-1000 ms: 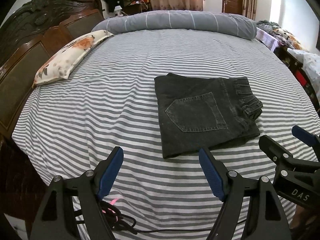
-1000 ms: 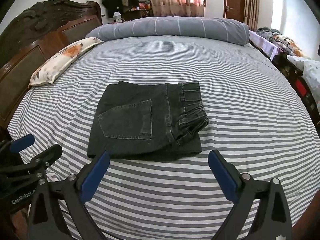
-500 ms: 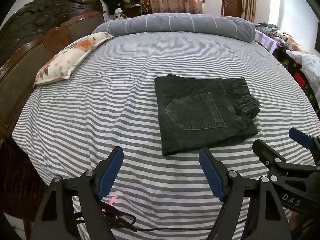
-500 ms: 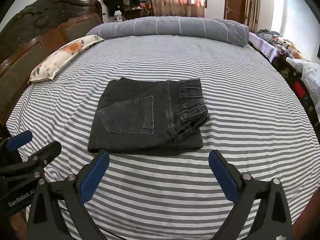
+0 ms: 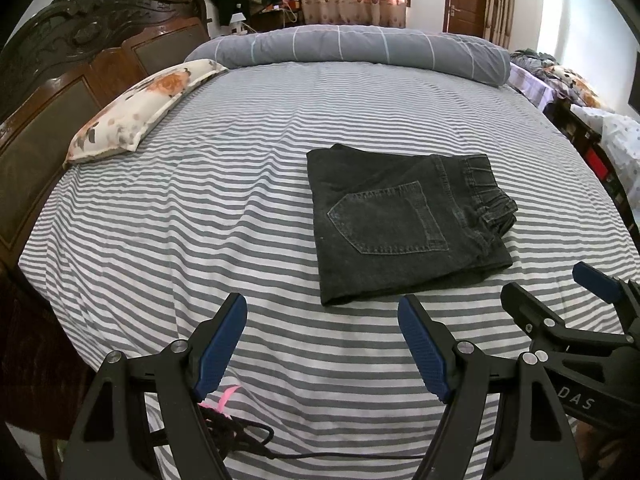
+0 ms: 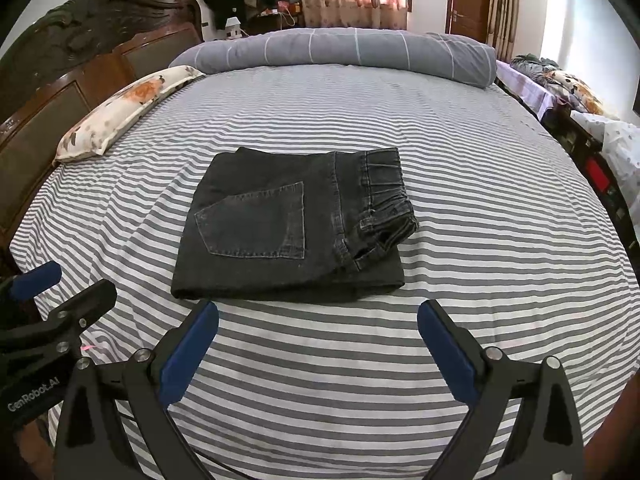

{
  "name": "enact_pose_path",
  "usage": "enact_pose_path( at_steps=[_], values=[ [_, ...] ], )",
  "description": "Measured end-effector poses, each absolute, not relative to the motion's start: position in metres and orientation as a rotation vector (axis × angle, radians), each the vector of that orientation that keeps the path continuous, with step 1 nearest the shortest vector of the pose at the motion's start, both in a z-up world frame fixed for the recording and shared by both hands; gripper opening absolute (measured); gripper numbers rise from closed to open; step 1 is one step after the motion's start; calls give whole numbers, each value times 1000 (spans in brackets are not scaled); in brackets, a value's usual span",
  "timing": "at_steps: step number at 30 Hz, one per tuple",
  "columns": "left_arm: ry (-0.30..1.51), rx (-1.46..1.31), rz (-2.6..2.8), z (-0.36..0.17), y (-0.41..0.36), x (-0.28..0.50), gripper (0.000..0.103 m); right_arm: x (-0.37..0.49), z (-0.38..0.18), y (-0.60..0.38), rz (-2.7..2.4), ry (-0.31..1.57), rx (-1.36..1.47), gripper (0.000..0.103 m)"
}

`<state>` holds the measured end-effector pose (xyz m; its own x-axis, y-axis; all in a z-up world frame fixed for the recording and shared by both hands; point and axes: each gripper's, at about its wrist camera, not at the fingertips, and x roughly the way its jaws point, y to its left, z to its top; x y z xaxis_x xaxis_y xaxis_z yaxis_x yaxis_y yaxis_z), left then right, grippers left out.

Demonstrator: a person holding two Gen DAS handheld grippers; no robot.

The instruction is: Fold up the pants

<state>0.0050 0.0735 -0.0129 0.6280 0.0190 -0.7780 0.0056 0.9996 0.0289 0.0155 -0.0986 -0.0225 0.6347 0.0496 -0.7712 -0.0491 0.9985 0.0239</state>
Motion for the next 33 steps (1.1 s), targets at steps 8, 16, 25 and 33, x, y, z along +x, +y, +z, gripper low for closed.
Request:
enact_pose_path(
  at_steps=[8, 16, 25, 33],
  values=[
    [888, 29, 11, -13, 73, 5, 78, 17, -26, -100, 55, 893, 5, 99],
    [882, 47, 16, -13, 69, 5, 78, 16, -29, -102, 48, 905, 11, 99],
    [881, 47, 12, -13, 66, 4, 78, 17, -30, -103, 47, 910, 12, 99],
    [880, 56, 11, -15, 63, 7, 78, 19, -32, -106, 46, 920, 16, 99]
  ],
)
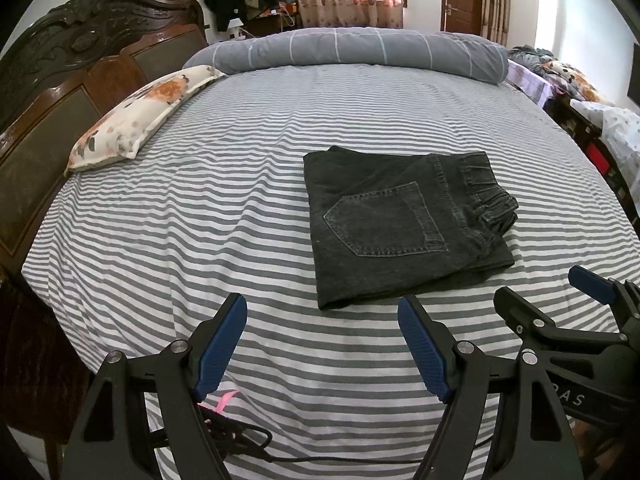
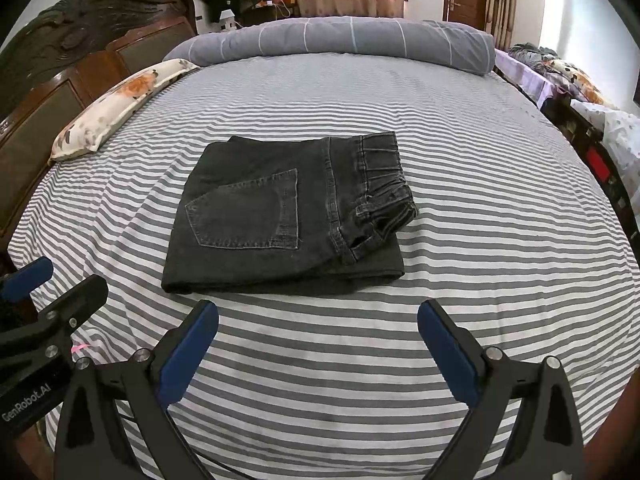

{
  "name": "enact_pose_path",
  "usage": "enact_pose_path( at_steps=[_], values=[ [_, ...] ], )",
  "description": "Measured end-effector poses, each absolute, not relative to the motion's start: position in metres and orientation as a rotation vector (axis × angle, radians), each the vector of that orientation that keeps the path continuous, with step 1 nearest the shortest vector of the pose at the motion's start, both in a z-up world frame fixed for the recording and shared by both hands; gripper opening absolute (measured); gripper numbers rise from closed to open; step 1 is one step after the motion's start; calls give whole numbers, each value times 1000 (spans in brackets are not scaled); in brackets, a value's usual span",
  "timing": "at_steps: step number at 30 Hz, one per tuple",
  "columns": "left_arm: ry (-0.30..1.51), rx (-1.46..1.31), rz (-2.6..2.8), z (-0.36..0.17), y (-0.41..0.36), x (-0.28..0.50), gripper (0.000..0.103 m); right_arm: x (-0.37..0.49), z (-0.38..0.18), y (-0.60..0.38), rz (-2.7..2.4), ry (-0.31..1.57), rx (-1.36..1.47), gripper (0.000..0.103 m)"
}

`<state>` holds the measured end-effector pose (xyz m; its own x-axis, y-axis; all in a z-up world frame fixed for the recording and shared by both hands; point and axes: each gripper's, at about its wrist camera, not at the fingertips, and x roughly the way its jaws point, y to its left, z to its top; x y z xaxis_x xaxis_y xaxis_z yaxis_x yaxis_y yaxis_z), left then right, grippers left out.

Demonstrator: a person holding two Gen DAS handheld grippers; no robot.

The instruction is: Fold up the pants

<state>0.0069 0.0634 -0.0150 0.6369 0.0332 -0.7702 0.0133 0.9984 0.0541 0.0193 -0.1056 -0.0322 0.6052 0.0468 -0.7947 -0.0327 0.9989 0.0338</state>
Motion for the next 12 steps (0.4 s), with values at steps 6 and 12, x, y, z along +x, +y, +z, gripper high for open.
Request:
enact_pose_path(
  at_steps=[6, 12],
  values=[
    [882, 52, -10, -16, 65, 10, 78, 22, -35, -107, 45, 927, 22, 99],
    [896, 51, -9, -19, 66, 14, 78, 25, -38, -108, 40, 937, 23, 99]
  ],
)
